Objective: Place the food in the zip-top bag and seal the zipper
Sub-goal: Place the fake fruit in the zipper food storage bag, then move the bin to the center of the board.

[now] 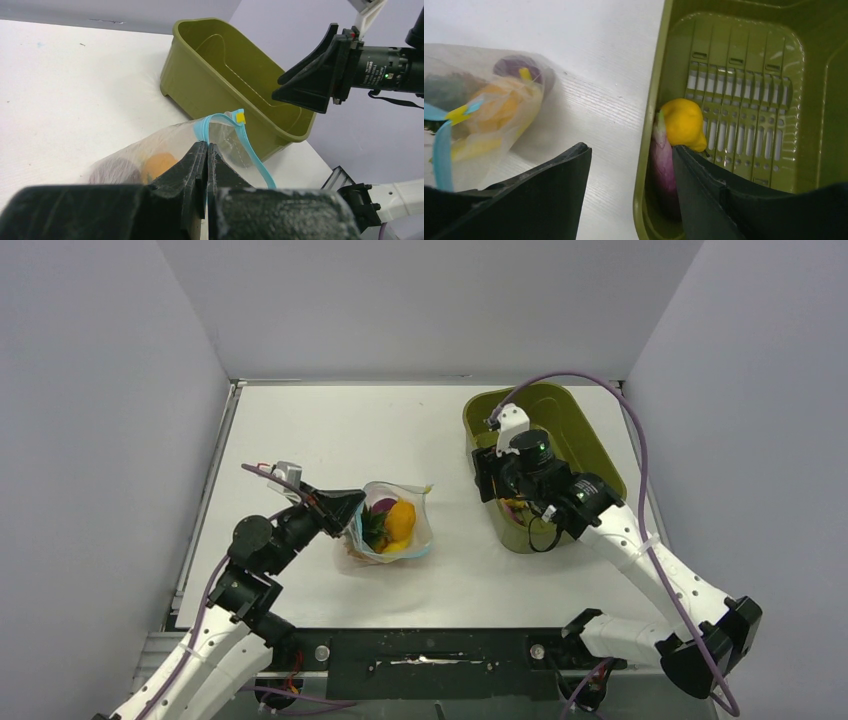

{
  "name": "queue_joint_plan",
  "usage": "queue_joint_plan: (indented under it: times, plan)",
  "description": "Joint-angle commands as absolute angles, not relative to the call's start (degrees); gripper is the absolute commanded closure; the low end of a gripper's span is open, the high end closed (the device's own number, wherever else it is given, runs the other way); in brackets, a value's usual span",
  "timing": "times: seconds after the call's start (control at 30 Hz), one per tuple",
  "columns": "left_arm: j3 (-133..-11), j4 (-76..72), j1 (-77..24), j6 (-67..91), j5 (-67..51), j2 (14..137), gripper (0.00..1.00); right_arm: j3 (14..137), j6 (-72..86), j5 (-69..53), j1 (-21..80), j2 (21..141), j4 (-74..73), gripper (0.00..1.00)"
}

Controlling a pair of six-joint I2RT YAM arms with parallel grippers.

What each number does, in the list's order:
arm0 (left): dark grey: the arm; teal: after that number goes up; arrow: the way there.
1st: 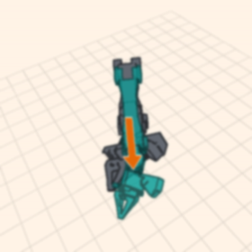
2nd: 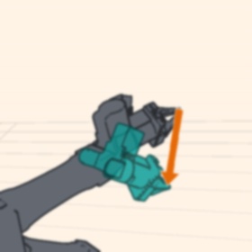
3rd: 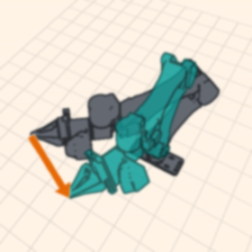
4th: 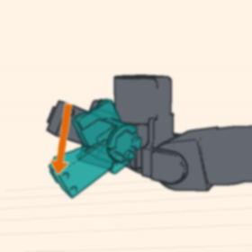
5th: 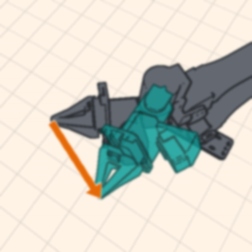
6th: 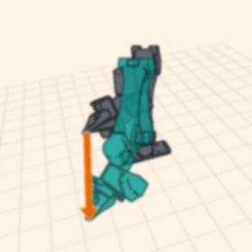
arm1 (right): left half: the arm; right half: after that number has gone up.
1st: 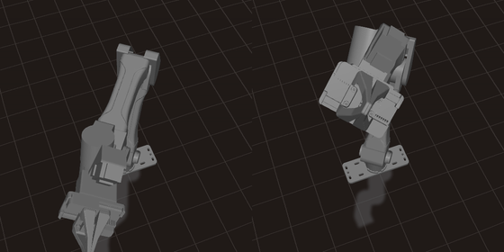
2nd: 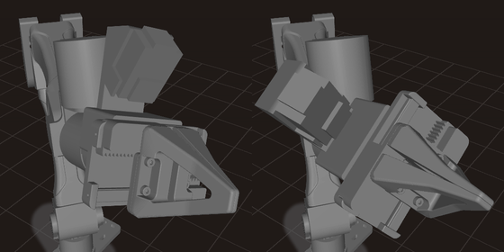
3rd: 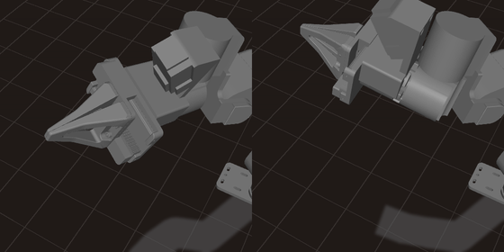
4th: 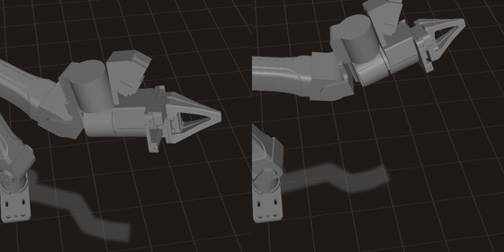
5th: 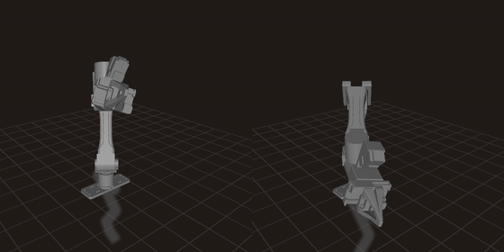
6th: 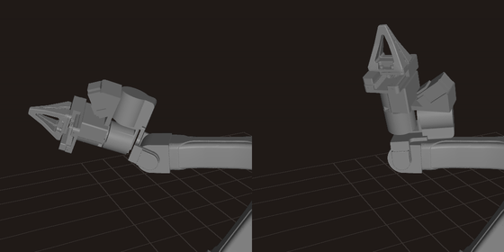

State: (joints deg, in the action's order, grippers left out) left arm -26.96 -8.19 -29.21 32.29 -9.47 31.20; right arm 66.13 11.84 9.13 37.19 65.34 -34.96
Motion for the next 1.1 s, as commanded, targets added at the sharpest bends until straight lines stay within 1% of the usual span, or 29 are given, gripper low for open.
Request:
queue_joint_plan:
  times: [0.0, 0.23, 0.37, 0.5, 0.67, 0.73, 0.83, 1.07]
  plan:
    - [-26.71, -10.64, -29.45, 31.68, -10.07, 29.51, 1.00, 66.71, 13.97, 14.31, 35.76, 66.48, -37.20, 0.39]
    - [-24.91, -10.71, -29.45, 31.46, -9.14, 28.13, 1.00, 64.68, 15.25, 13.67, 32.68, 68.27, -36.79, 0.42]
    - [-24.79, -10.84, -29.45, 30.97, -9.56, 27.62, 1.00, 63.88, 15.12, 11.32, 30.13, 69.56, -36.59, 0.46]
    - [-24.66, -9.70, -29.44, 30.27, -10.10, 26.65, 1.00, 63.72, 15.82, 8.90, 29.64, 71.59, -36.04, 0.50]
    - [-23.20, -8.82, -29.44, 30.65, -9.90, 24.28, 1.00, 64.25, 17.90, 5.40, 29.58, 73.80, -34.82, 0.57]
    - [-22.13, -9.39, -29.44, 31.44, -9.76, 23.27, 1.00, 64.69, 18.60, 5.99, 29.59, 74.72, -34.74, 0.59]
    - [-21.54, -9.47, -29.44, 31.90, -10.02, 22.39, 1.00, 65.41, 19.55, 6.84, 29.49, 75.97, -34.46, 0.67]
    - [-22.19, -8.92, -29.44, 31.67, -10.33, 21.61, 1.00, 66.11, 24.93, 6.69, 29.53, 79.52, -31.85, 0.79]
